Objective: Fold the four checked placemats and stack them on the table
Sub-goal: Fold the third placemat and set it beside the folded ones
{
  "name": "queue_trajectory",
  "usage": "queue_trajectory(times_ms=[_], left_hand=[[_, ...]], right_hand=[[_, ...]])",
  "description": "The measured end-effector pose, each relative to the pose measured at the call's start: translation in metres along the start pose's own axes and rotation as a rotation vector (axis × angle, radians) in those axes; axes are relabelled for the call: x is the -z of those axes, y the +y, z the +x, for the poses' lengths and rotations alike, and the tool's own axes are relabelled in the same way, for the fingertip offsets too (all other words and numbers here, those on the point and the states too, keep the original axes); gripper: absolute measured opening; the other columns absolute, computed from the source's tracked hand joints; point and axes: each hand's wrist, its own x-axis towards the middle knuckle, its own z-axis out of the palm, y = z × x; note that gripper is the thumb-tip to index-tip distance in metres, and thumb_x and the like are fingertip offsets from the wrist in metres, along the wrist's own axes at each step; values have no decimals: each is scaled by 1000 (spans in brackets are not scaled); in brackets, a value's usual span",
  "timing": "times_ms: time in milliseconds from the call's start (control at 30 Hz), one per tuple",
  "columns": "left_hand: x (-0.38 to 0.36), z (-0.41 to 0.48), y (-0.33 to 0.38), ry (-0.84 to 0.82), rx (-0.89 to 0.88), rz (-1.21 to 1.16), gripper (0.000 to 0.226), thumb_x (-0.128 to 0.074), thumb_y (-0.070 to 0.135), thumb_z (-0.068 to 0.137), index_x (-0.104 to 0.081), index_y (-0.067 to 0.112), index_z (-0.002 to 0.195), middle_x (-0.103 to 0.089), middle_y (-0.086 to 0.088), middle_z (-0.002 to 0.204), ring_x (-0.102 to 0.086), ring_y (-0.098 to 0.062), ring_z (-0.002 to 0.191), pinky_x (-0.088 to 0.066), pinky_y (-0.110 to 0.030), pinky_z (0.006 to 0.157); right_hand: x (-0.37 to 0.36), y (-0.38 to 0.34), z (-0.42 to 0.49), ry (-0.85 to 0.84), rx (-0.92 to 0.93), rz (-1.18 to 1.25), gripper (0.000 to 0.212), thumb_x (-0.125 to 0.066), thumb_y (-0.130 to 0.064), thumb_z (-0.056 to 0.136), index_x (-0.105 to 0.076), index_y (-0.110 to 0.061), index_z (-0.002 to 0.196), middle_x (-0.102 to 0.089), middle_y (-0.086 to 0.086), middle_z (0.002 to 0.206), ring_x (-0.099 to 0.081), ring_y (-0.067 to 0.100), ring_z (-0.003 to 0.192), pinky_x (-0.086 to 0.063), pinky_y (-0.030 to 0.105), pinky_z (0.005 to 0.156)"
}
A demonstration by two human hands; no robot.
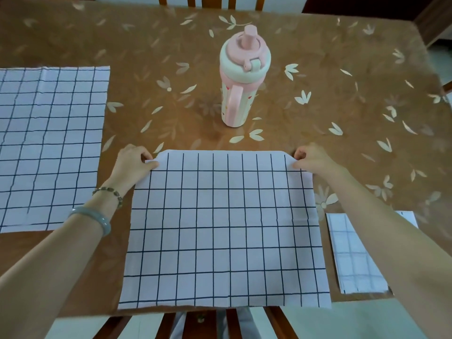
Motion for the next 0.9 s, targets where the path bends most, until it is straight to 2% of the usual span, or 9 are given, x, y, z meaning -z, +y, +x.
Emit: queue_trajectory(times_ms=[133, 200, 300, 367, 433, 567, 700, 800, 900], left_hand=[[7, -5, 4, 1, 28, -153, 16, -69, 29, 84, -61, 16, 88, -60, -1, 88, -53, -12, 76, -38, -25, 64], [13, -5, 5, -7, 52, -230, 18, -70, 28, 83, -61, 14, 91, -63, -1, 91, -57, -14, 81, -41, -27, 69], [27, -7, 5, 16, 32, -303, 22, -73, 21, 82, -60, 15, 98, -65, -5, 101, -60, -11, 82, -44, -27, 76], [36, -13, 7, 13, 19, -384, 33, -74, 17, 81, -59, 19, 110, -64, -2, 102, -61, -8, 80, -50, -26, 71], [47, -20, 10, 13, -25, -402, 27, -72, 15, 84, -63, 22, 108, -62, 4, 95, -57, -6, 78, -46, -16, 67], [66, -41, 5, 27, -60, -363, 18, -73, 19, 83, -64, 34, 80, -61, 1, 80, -50, -16, 72, -40, -21, 68], [80, -72, -3, -35, -62, -376, 19, -74, 11, 82, -67, 28, 80, -68, 2, 89, -60, 2, 71, -45, -6, 66], [87, -100, -9, -66, -35, -372, 11, -72, 11, 83, -71, 21, 87, -70, -6, 90, -61, -3, 74, -46, -13, 70], [90, -130, -16, -90, -21, -335, 3, -71, 16, 84, -72, 18, 87, -67, -4, 79, -54, -6, 66, -41, -15, 63]], right_hand=[[1, -2, -7, -14, -48, 164, 16, -59, -9, 79, -45, -16, 75, -44, 0, 72, -39, 17, 64, -30, 29, 56], [2, -3, -9, 1, -62, 266, 17, -60, -6, 79, -50, -16, 90, -50, 0, 86, -47, 18, 74, -36, 30, 62], [9, -9, -14, 20, -41, 428, 41, -63, 1, 79, -55, -13, 117, -58, 1, 111, -57, 20, 97, -47, 33, 82], [15, -7, -17, 18, -27, 417, 33, -67, -2, 79, -62, -14, 110, -66, 4, 107, -63, 23, 95, -50, 37, 88], [23, -3, -22, 18, -18, 401, 19, -71, -9, 76, -67, -11, 94, -70, 9, 98, -64, 24, 88, -51, 41, 87], [38, 4, -49, -7, 32, 411, 10, -73, -11, 75, -69, -10, 84, -64, 8, 83, -56, 16, 76, -45, 31, 77], [39, 22, -85, -9, 31, 394, 7, -75, -8, 75, -70, -13, 78, -67, 11, 80, -56, 17, 76, -41, 29, 77], [34, 33, -112, 9, 11, 407, 9, -76, -5, 75, -70, -8, 81, -70, 10, 86, -59, 15, 78, -43, 18, 75], [24, 41, -142, -5, -15, 451, 11, -73, 2, 77, -69, -8, 77, -70, -5, 76, -60, 7, 78, -41, 4, 64]])
